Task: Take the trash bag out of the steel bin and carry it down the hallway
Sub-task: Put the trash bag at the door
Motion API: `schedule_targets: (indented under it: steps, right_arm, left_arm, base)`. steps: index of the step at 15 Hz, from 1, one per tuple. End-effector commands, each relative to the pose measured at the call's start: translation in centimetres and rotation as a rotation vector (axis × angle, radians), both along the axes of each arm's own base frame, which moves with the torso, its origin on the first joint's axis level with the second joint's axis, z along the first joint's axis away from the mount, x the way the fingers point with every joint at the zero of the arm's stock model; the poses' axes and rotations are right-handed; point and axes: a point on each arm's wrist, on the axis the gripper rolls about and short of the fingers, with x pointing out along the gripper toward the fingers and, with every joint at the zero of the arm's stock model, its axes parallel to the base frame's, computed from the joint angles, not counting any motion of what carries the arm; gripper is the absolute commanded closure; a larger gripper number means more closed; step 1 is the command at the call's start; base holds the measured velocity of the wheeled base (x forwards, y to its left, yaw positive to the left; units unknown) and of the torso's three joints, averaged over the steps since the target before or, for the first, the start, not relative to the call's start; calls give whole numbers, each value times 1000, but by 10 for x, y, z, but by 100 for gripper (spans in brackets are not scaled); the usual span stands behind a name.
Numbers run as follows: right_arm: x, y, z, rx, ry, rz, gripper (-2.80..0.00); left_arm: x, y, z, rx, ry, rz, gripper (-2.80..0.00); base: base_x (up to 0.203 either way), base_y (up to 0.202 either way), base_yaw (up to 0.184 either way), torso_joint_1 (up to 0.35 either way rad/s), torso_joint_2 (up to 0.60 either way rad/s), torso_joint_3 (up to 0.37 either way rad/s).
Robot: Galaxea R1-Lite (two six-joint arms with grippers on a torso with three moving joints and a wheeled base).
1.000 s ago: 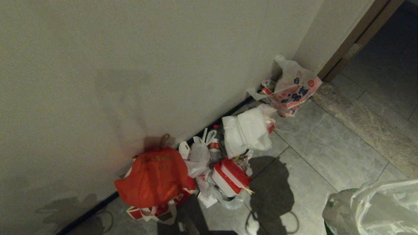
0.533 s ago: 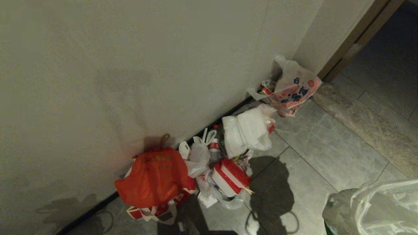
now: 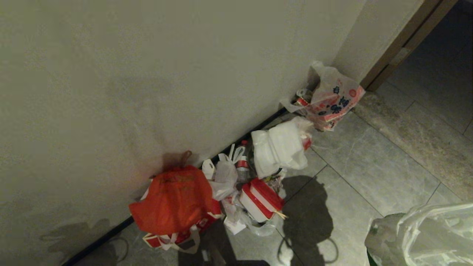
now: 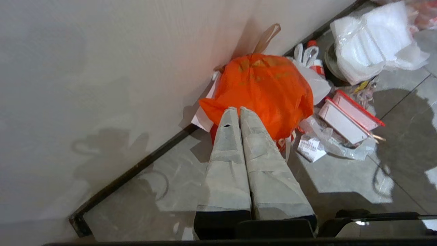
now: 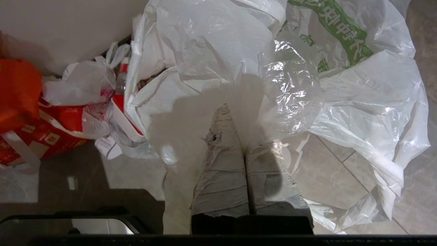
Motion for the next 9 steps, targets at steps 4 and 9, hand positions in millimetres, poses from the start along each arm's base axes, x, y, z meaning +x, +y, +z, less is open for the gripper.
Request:
schedule_targets:
  steps: [4,9]
  right_arm:
    - [0,0,0,0,1,0,0]
    - [0,0,0,0,1,0,0]
  left_arm:
    - [0,0,0,-1,-2,0,0]
    - [0,0,0,-1,-2,0,0]
  base:
    - [0,0,0,1,1,-171]
    - [0,0,0,2,1,-71]
